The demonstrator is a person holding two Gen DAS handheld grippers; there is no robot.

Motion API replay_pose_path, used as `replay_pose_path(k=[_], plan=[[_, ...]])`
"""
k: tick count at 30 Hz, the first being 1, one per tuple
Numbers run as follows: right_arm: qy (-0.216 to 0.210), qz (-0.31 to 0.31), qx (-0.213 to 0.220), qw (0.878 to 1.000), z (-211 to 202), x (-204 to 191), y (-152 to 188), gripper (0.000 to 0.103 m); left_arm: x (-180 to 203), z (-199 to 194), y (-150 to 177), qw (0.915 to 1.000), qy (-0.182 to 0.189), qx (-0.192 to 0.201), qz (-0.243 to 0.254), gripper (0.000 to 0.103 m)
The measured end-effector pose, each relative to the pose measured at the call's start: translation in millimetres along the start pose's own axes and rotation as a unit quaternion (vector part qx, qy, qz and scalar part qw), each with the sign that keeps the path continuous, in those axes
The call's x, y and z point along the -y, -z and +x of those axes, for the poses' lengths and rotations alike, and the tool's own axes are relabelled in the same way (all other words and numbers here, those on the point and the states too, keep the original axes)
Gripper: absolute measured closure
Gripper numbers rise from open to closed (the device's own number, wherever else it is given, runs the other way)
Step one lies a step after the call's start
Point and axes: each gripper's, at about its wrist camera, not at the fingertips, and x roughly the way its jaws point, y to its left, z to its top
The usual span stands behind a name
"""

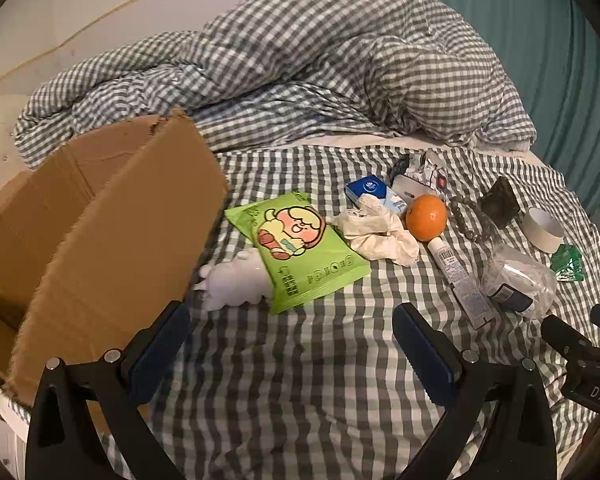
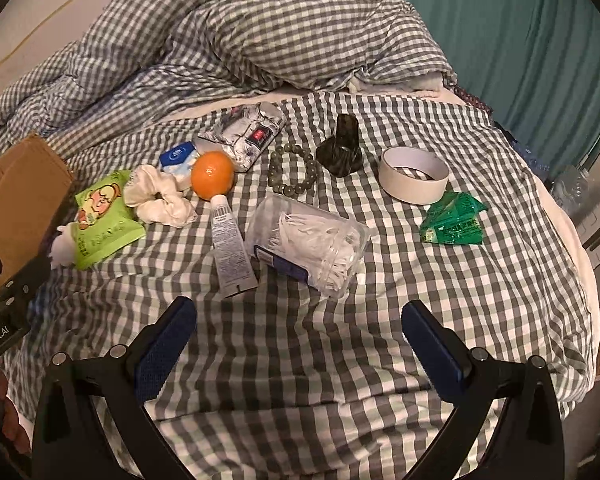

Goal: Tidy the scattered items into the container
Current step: 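Grasp the clear plastic bottle with the blue label with the right tool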

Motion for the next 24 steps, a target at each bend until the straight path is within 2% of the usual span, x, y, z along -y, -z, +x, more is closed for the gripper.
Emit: replay_pose_path(k=[4, 8, 19, 24], plan=[[-0.009, 0.009, -0.009, 1.0, 15, 2, -4, 0.0, 2, 13, -4, 1.0, 0.002, -0.005, -0.006, 0.0], [-0.01, 0.048, -0.022, 0.999, 32, 6, -11, 0.0, 3, 26, -6, 0.9999, 0.0, -0.01, -0.012, 0.0], [0.052, 0.146, -0.048, 0.987, 86, 0, -34, 0.0, 0, 55, -6, 0.9994, -0.003, -0.033, -0.011, 0.0], [0.077, 0.145, -0.057, 0.985, 106, 0, -37, 0.002, -4, 69, -6, 0.999, -0.007, -0.042, -0.016, 0.0]])
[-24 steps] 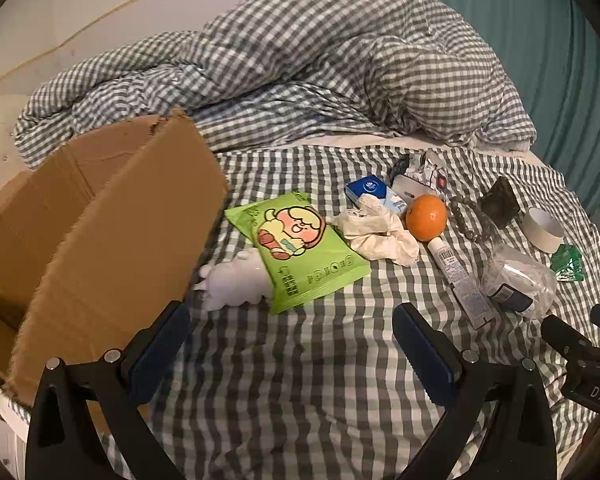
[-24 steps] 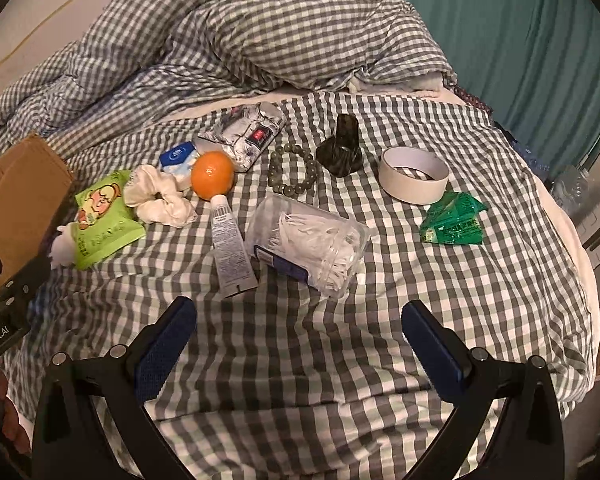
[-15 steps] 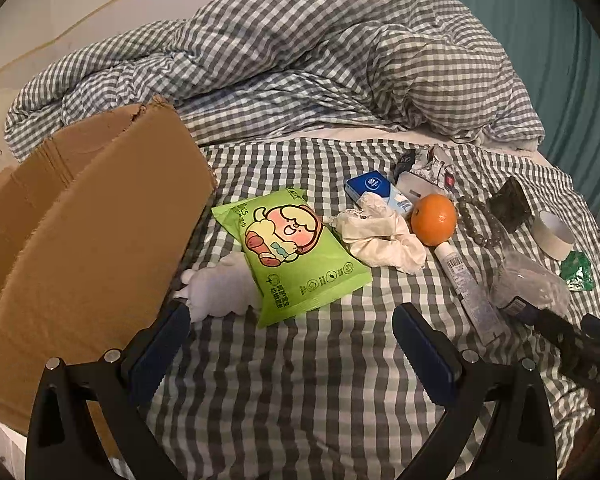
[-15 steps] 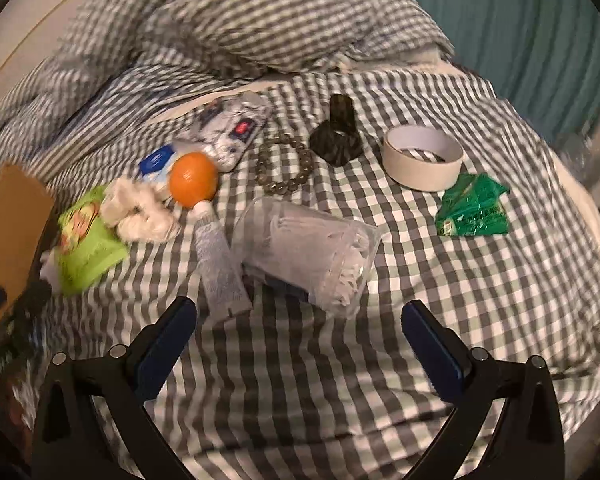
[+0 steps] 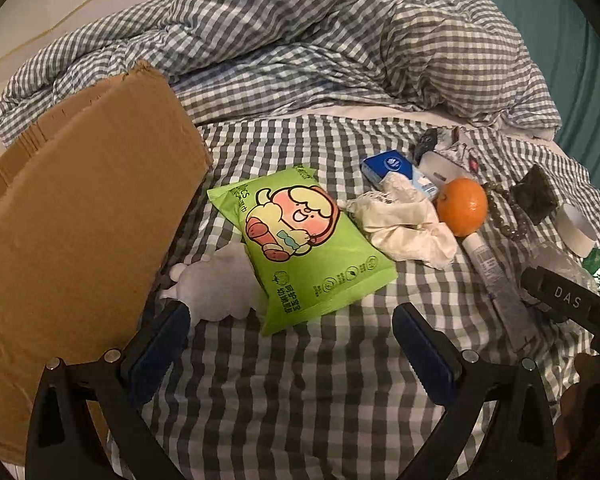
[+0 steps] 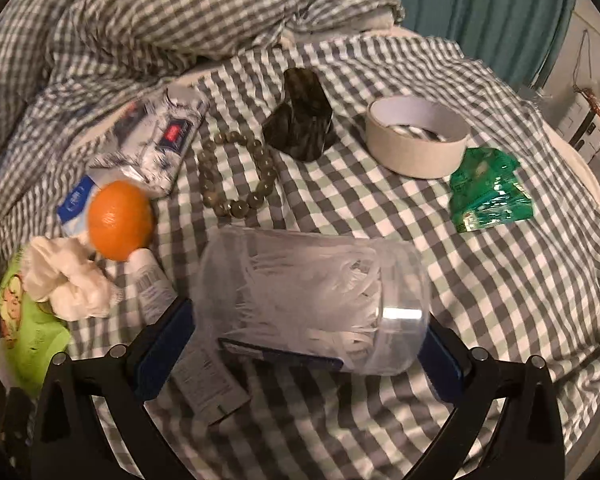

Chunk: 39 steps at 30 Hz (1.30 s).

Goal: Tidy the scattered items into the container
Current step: 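Grasp the clear plastic bottle with the blue label with the right tool, then grasp the white plush toy with the left tool while the right tool holds the bottle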

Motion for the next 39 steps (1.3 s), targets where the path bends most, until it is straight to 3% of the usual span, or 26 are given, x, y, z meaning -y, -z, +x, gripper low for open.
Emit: replay_pose_path(k=[2, 10, 17, 23, 29, 34, 39], plan=[[0.005, 0.004, -0.004, 1.0, 5, 3, 0, 0.011, 0, 6, -1, 1.0, -0.001, -0.006, -0.001, 0.0], [-0.004, -0.033, 0.032, 0.999, -9, 2, 0, 0.012, 4, 23, -10, 0.9998, -0.004, -0.013, -0.012, 0.0], [-0.044, -0.039, 0.051, 0.997, -20, 7, 0, 0.015, 8, 52, -35, 0.9989, -0.018, -0.012, -0.042, 0.0], [-0.035, -0.055, 0.047, 0.997, -11, 5, -1, 0.015, 23, 58, -44, 0.9974, -0.059, -0.01, -0.041, 0.0], [-0.026, -0.065, 0.056, 0.996, -10, 1, 0, 0.015, 25, 50, -29, 0.9924, -0.091, -0.022, -0.08, 0.0], [-0.035, -0.062, 0.059, 0.996, -11, 4, 2, 0.015, 33, 53, -41, 0.9885, -0.103, -0.03, -0.106, 0.0], [-0.036, -0.064, 0.059, 0.996, -11, 4, 2, 0.015, 54, 65, -49, 0.9868, -0.14, -0.044, -0.068, 0.0]])
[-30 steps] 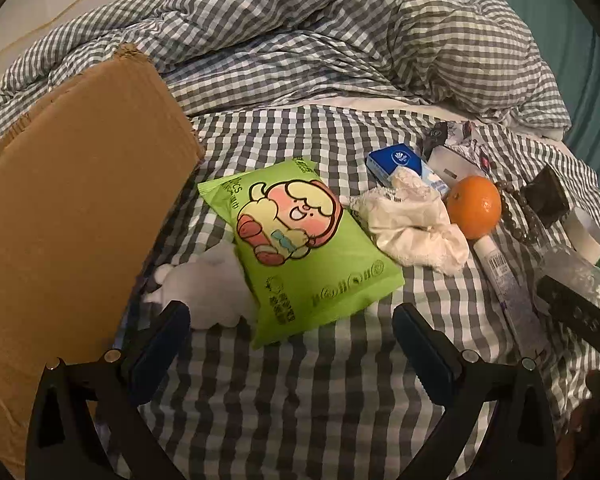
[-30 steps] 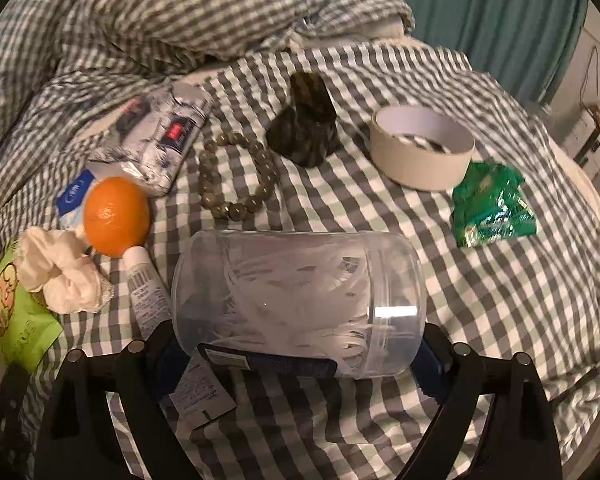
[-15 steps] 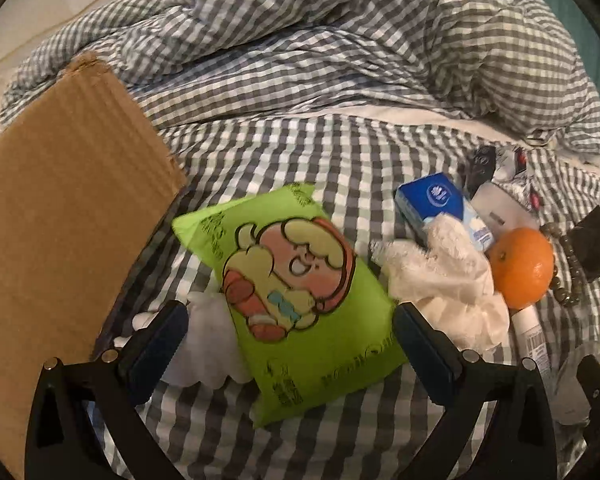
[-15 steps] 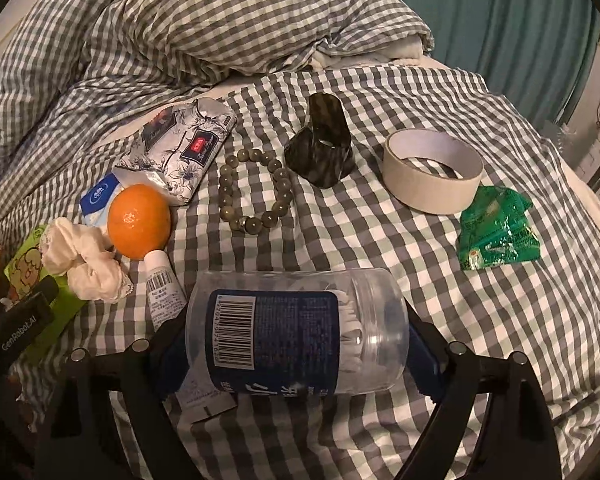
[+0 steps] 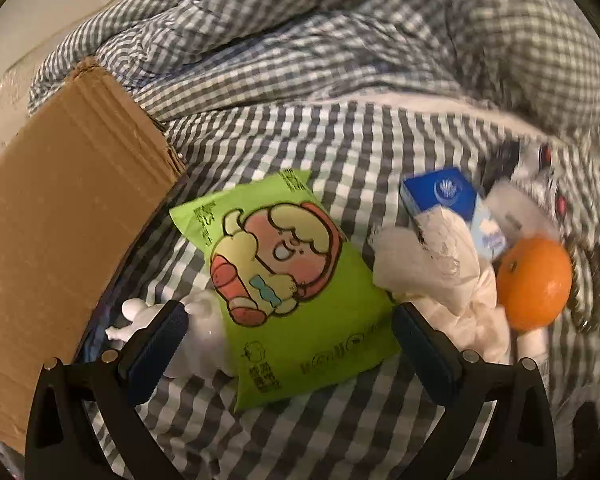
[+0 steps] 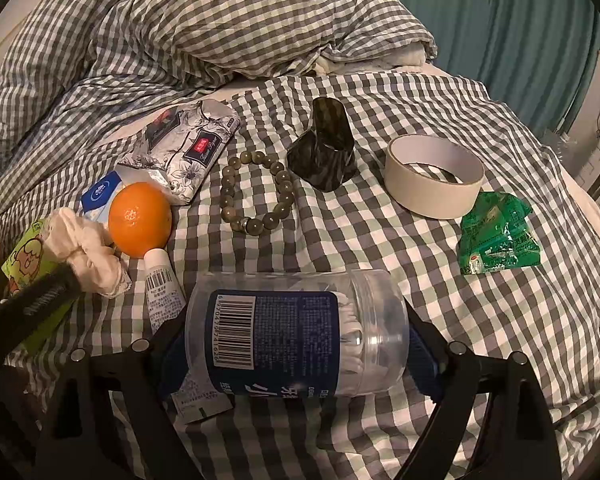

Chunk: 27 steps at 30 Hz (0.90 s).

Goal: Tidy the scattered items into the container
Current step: 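Grasp the white plush toy with the left tool while the right tool holds the bottle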

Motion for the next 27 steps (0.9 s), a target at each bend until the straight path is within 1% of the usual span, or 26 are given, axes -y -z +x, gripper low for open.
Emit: replay_pose_path(k=[3, 5, 7, 8, 10, 12, 14, 15, 16, 17, 18, 20, 21, 23, 24, 25, 26, 27], plan=[[-0.002, 0.0, 0.001, 1.0, 0, 1, 0, 0.015, -3, 0, 9, 0.9998, -0.019, 0.005, -0.006, 0.0], [-0.003, -0.001, 0.003, 1.0, 0, 0, 0, 0.015, -10, 7, 8, 0.9994, -0.027, 0.001, -0.021, 0.0], [-0.003, -0.002, 0.004, 1.0, 0, 0, 0, 0.015, -11, 13, 4, 0.9989, -0.04, -0.003, -0.025, 0.0], [-0.004, -0.002, 0.005, 1.0, 0, 0, 0, 0.015, -11, 16, 2, 0.9987, -0.045, -0.004, -0.023, 0.0], [-0.004, -0.002, 0.005, 1.0, 0, 0, 0, 0.015, -7, 23, -5, 0.9985, -0.053, 0.008, -0.002, 0.0], [-0.003, -0.004, 0.005, 1.0, 0, 0, 0, 0.015, -5, 25, -9, 0.9985, -0.047, 0.018, 0.021, 0.0], [-0.003, -0.004, 0.003, 1.0, 1, 0, 1, 0.015, -10, 21, -8, 0.9991, -0.015, 0.031, 0.026, 0.001], [-0.004, -0.003, 0.0, 1.0, 3, 1, 1, 0.015, -14, 18, -7, 0.999, -0.004, 0.036, 0.025, 0.004], [-0.005, -0.001, -0.001, 1.0, 4, 2, 1, 0.015, -18, 14, -7, 0.9989, 0.004, 0.041, 0.022, 0.011], [-0.006, -0.001, -0.003, 1.0, 5, 2, 1, 0.015, -21, 10, -6, 0.9988, 0.012, 0.044, 0.021, 0.023], [-0.005, -0.001, -0.004, 1.0, 5, 1, 1, 0.015, -26, 3, -5, 0.9983, 0.023, 0.05, 0.021, 0.03], [-0.005, -0.001, -0.003, 1.0, 4, 1, 2, 0.015, -32, -10, -2, 0.9968, 0.048, 0.056, 0.03, 0.072], [-0.005, -0.002, -0.003, 1.0, 3, 1, 2, 0.015, -36, -13, -1, 0.996, 0.065, 0.049, 0.037, 0.074], [-0.006, -0.001, -0.004, 1.0, 3, 1, 2, 0.015, -46, -10, 2, 0.9951, 0.089, 0.029, 0.034, 0.074], [-0.007, 0.0, -0.004, 1.0, 3, 2, 3, 0.015, -50, -11, 6, 0.9937, 0.103, 0.026, 0.037, 0.074], [-0.007, 0.001, -0.004, 1.0, 2, 2, 3, 0.015, -51, -13, 10, 0.9919, 0.114, 0.029, 0.048, 0.072], [-0.007, 0.0, -0.005, 1.0, 2, 2, 3, 0.015, -49, -18, 16, 0.99, 0.119, 0.035, 0.068, 0.065], [-0.008, 0.0, -0.005, 1.0, 2, 2, 3, 0.015, -46, -24, 21, 0.9879, 0.116, 0.046, 0.093, 0.056]])
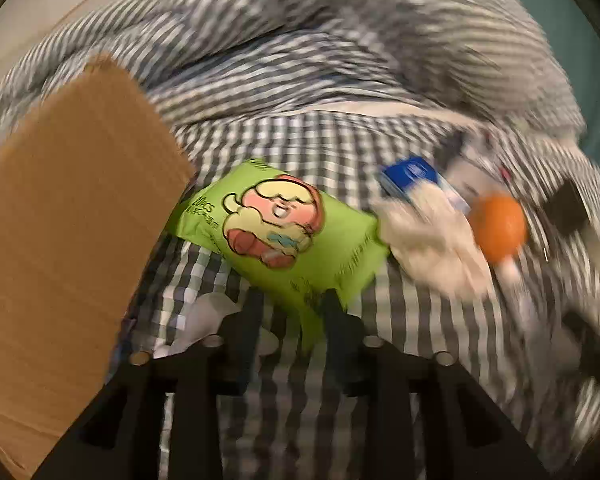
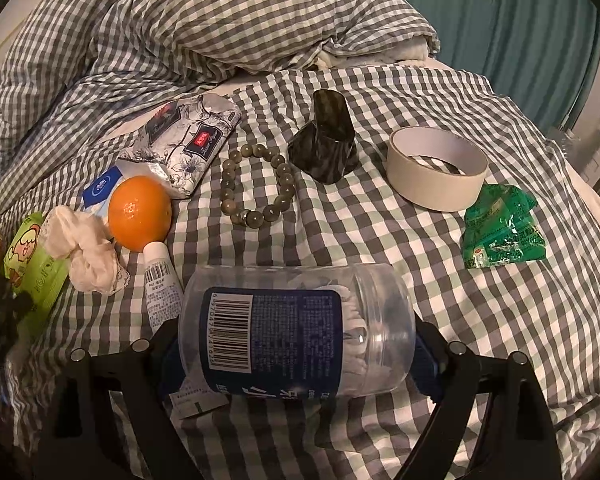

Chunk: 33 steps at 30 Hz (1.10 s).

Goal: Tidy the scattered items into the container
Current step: 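Grasp the white plush toy with the left tool while the right tool holds the bottle, then carry the toy and bottle over the cardboard box and open both tools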

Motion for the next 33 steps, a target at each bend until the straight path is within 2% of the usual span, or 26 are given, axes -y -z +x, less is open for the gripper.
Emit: replay_pose_path(k=[1, 2, 3, 5, 7, 9, 12, 13, 14, 15, 16, 20, 24, 28, 31, 33], plan=[[-0.001, 0.0, 0.0, 1.0, 0, 0, 0, 0.015, 6, -6, 4, 0.9994, -0.013, 0.013, 0.029, 0.031], [-0.004, 0.002, -0.001, 1.0, -1, 1, 0, 0.015, 11, -12, 9, 0.9973, -0.037, 0.029, 0.056, 0.0], [-0.005, 0.004, -0.001, 1.0, -1, 2, 0, 0.015, 15, -17, 13, 0.9929, -0.072, 0.045, 0.083, 0.0], [-0.008, 0.007, -0.002, 1.0, -1, 3, 0, 0.015, 18, -23, 15, 0.9869, -0.093, 0.059, 0.117, 0.0], [-0.009, 0.006, -0.003, 1.0, -1, 3, 0, 0.015, 13, -19, 12, 0.9888, -0.07, 0.043, 0.125, 0.0], [-0.009, 0.007, -0.003, 1.0, -1, 4, 0, 0.015, -2, -7, 11, 0.994, -0.034, 0.011, 0.103, 0.0], [-0.011, 0.009, -0.003, 1.0, 0, 4, 0, 0.015, -17, 10, 16, 0.9972, -0.001, -0.009, 0.075, 0.002], [-0.01, 0.008, -0.004, 1.0, 0, 4, 0, 0.015, -20, 12, 17, 0.9975, 0.019, -0.013, 0.067, 0.016], [-0.01, 0.007, -0.004, 1.0, 0, 4, 0, 0.015, -23, 11, 18, 0.9974, 0.045, -0.018, 0.054, 0.036], [-0.009, 0.006, -0.004, 1.0, 0, 3, 0, 0.015, -25, 7, 18, 0.9973, 0.055, -0.015, 0.045, 0.049], [-0.009, 0.006, -0.004, 1.0, 0, 4, 0, 0.015, -24, 3, 18, 0.9974, 0.054, -0.016, 0.045, 0.051], [-0.004, 0.002, -0.005, 1.0, 0, 2, 0, 0.015, -17, -12, 25, 0.9977, 0.036, -0.011, 0.056, 0.052], [-0.002, 0.002, -0.001, 1.0, -9, 3, -1, 0.015, -13, -37, 30, 0.9976, 0.043, 0.006, 0.054, 0.052], [0.003, -0.017, 0.014, 1.0, -29, -2, -1, 0.015, -10, -45, 27, 0.9961, 0.053, 0.026, 0.066, 0.052], [-0.013, -0.025, 0.021, 0.999, -49, -4, 0, 0.015, -11, -52, 26, 0.9965, 0.043, 0.035, 0.062, 0.052], [-0.027, -0.03, 0.031, 0.999, -67, -8, 2, 0.015, -14, -67, 25, 0.9956, 0.054, 0.049, 0.059, 0.052]])
